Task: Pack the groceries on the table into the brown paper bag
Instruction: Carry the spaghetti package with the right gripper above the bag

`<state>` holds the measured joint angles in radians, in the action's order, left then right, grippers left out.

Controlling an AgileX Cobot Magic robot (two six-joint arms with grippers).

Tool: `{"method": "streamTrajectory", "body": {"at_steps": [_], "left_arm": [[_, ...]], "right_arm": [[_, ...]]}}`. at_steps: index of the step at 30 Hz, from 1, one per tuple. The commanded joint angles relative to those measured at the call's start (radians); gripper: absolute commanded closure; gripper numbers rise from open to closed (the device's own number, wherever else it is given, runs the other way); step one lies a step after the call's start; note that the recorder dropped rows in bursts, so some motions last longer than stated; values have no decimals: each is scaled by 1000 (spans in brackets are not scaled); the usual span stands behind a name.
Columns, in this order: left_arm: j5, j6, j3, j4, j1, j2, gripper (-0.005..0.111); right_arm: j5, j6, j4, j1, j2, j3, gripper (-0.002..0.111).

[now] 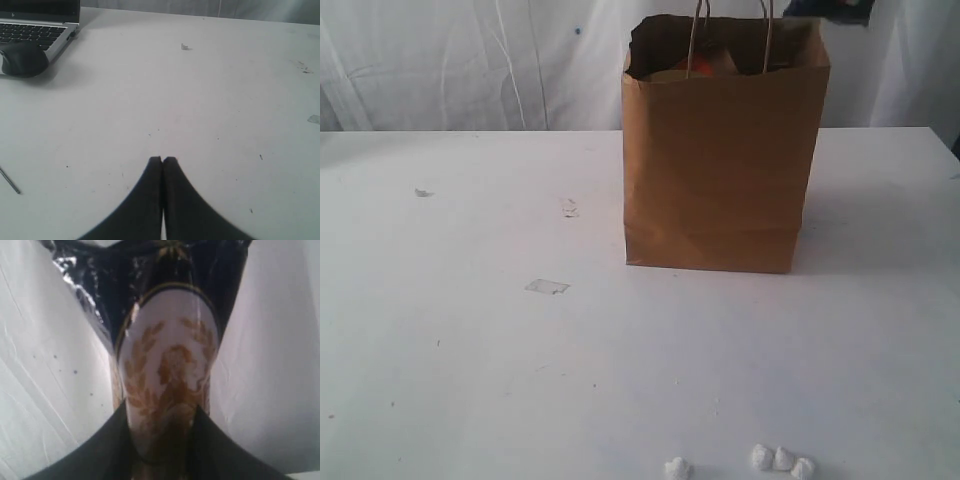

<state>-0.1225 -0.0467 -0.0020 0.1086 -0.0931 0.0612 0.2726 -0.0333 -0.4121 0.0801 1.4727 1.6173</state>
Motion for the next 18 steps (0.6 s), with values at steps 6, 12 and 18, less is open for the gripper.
{"method": "streamTrajectory", "body": {"at_steps": [6,12,18], "left_arm": [[-4,-1,2,6,5,-3,107],[-4,-1,2,6,5,-3,107],[-4,-1,2,6,5,-3,107]], "right_arm": [[-117,10,-95,-10,45,15,108],[-141,10,-221,-10,77,15,108],[-139,10,-226,-10,118,15,108]]}}
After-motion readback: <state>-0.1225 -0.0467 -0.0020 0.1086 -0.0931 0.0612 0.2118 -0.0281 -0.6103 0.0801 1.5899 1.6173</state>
